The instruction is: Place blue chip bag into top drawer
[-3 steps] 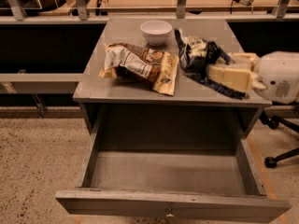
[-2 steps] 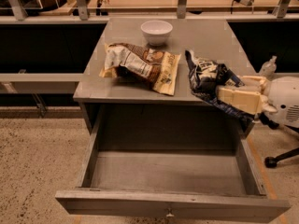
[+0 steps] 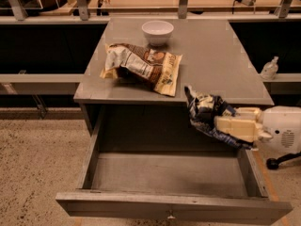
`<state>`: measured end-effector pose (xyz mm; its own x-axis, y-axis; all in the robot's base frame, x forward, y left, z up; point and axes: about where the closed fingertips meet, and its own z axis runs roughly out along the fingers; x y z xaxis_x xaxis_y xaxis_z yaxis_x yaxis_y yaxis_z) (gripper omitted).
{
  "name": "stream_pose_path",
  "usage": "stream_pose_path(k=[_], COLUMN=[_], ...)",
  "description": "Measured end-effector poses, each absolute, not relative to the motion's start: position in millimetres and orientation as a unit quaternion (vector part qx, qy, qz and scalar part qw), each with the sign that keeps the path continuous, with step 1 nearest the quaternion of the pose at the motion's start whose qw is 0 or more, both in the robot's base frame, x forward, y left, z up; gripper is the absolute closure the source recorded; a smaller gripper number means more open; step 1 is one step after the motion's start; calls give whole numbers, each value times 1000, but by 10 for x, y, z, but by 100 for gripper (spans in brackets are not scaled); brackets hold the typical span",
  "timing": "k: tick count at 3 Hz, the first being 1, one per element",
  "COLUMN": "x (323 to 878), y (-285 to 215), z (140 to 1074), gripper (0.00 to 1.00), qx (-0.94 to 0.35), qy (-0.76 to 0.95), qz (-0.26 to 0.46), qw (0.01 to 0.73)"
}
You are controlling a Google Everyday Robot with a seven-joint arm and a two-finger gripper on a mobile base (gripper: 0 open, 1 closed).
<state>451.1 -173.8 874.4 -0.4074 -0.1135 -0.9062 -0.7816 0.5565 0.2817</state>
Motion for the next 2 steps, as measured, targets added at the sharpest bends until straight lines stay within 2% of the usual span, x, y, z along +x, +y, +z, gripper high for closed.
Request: stream_pose_path(k=[1, 2], x=[4281, 4293], y=[-1629, -1626], z=[8140, 7546], gripper=[100, 100], qx=[-263, -247], qy=[793, 832], qz=[400, 389], qw=[378, 309])
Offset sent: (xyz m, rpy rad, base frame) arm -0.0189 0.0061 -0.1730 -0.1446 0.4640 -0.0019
